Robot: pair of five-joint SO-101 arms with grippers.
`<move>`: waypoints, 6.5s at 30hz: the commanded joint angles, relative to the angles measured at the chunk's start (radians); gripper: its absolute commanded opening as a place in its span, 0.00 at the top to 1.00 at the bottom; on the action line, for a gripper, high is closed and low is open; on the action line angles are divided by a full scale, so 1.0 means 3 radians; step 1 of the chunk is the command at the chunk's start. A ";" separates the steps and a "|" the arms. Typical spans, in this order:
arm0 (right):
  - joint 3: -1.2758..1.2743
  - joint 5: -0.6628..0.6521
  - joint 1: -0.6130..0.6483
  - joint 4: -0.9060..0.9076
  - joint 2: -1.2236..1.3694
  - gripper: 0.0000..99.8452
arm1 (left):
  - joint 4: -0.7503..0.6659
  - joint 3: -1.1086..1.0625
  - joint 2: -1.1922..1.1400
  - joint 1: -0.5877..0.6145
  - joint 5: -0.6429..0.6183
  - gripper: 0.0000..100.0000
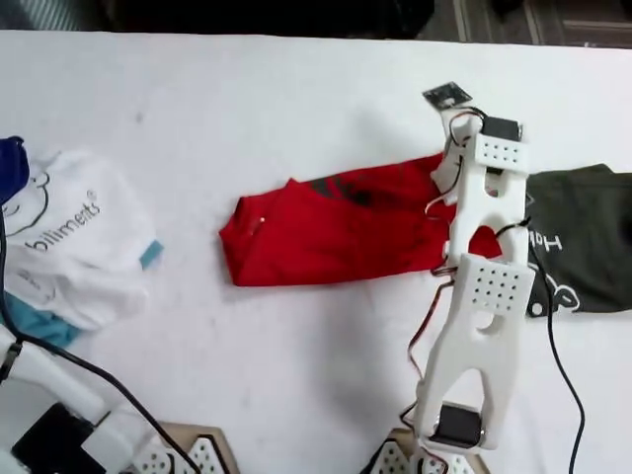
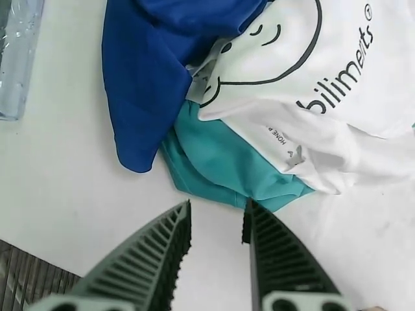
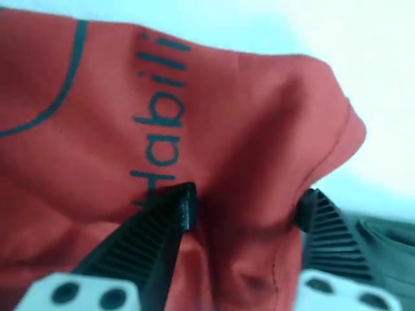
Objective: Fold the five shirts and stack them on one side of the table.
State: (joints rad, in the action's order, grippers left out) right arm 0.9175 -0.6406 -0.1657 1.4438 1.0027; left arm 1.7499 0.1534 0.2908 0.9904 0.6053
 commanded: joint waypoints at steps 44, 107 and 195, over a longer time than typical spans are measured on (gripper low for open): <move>-0.0471 0.0716 0.2140 0.0872 -0.1685 0.98 | 0.0031 0.0077 0.0105 -0.0008 -0.0036 0.85; -0.0312 0.0486 0.2601 0.0933 -0.1148 0.98 | -0.0082 -0.0184 0.0095 -0.0028 -0.0031 0.85; -0.2383 0.1038 0.1665 0.0540 -0.1900 0.98 | -0.0143 -0.0205 0.0100 -0.0095 -0.0036 0.85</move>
State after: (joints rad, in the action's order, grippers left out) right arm 0.2746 -0.3353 0.3422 1.6479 0.4611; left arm 1.7192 0.0890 0.2908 0.9628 0.6007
